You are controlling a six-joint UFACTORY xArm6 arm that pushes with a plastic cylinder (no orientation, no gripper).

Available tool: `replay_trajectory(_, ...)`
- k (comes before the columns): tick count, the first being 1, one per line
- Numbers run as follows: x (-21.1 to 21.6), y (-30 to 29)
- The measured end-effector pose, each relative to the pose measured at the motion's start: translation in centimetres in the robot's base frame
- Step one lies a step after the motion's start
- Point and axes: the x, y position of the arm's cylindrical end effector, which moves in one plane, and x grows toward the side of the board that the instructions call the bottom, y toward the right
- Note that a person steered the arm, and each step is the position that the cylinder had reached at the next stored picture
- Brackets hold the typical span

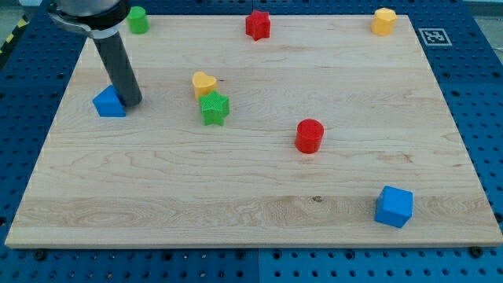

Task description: Push the yellow heart towards right center

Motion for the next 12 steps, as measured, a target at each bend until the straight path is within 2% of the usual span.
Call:
replay_trajectory(1,0.0,0.3)
replay_trajectory(3,-0.1,8.8)
replay_trajectory(7,-1.2,11.1)
replay_trajectory(9,-3.9,10.3)
replay_trajectory(11,-2.6,18.2)
replay_trajectory(12,-4.2,21.2)
